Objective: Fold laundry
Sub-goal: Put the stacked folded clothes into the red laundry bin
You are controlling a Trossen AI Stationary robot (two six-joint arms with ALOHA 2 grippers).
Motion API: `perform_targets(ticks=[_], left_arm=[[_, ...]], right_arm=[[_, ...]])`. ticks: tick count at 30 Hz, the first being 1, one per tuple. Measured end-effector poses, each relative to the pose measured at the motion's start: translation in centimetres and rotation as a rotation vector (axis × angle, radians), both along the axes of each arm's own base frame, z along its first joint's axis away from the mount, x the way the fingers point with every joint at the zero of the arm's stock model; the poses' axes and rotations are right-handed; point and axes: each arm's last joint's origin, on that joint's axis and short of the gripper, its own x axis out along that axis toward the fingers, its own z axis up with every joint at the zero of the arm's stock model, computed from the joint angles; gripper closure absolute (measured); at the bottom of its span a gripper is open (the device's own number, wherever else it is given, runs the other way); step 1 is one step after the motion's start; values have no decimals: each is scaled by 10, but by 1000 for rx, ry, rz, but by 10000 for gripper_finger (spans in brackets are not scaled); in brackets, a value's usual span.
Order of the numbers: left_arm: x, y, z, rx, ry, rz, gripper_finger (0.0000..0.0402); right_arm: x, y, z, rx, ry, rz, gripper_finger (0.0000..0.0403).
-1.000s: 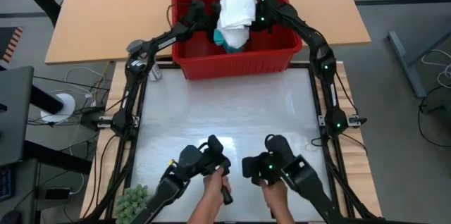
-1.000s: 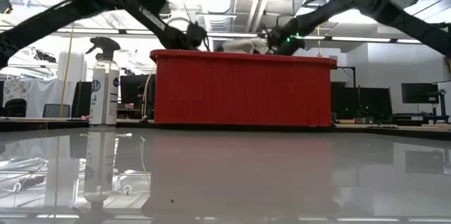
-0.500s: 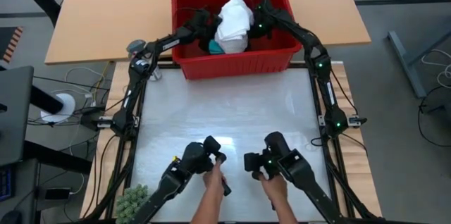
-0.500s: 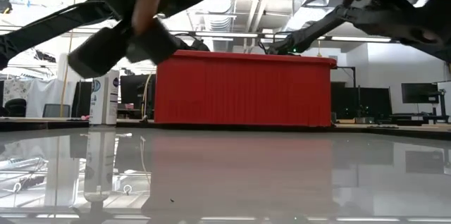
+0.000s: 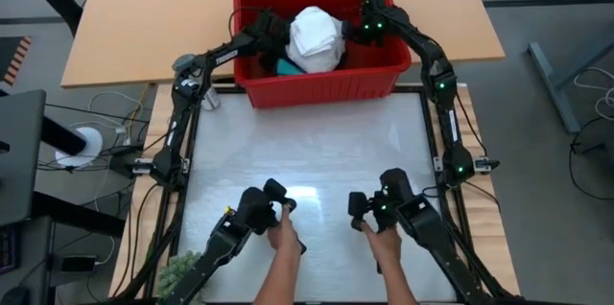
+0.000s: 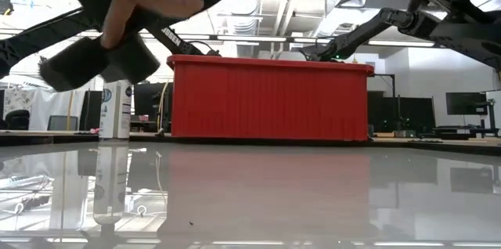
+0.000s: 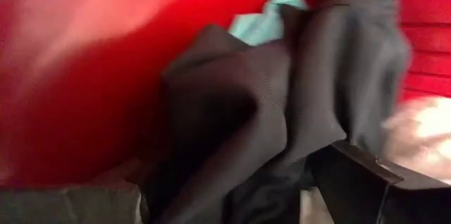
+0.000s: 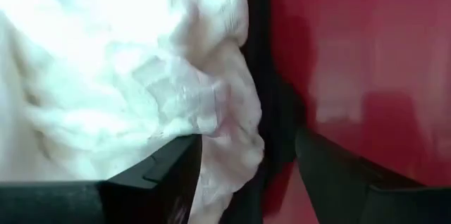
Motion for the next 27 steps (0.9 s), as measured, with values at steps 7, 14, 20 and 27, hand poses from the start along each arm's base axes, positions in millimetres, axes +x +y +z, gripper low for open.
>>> perform_targets(ticks=[7, 14, 20, 27], left_arm=[[-1, 11, 18, 151, -141, -59, 137], [-10, 19, 30, 200, -229, -82, 136], [-16, 24, 37, 232, -226, -111, 136], [-38, 36, 77, 346, -76, -134, 136]], right_arm=[[-8, -6, 31, -82, -66, -17, 149], [-12, 1, 69, -201, -132, -19, 148], [-10, 4, 90, -311, -172, 1, 148], [6, 12, 99, -364, -213, 49, 148]])
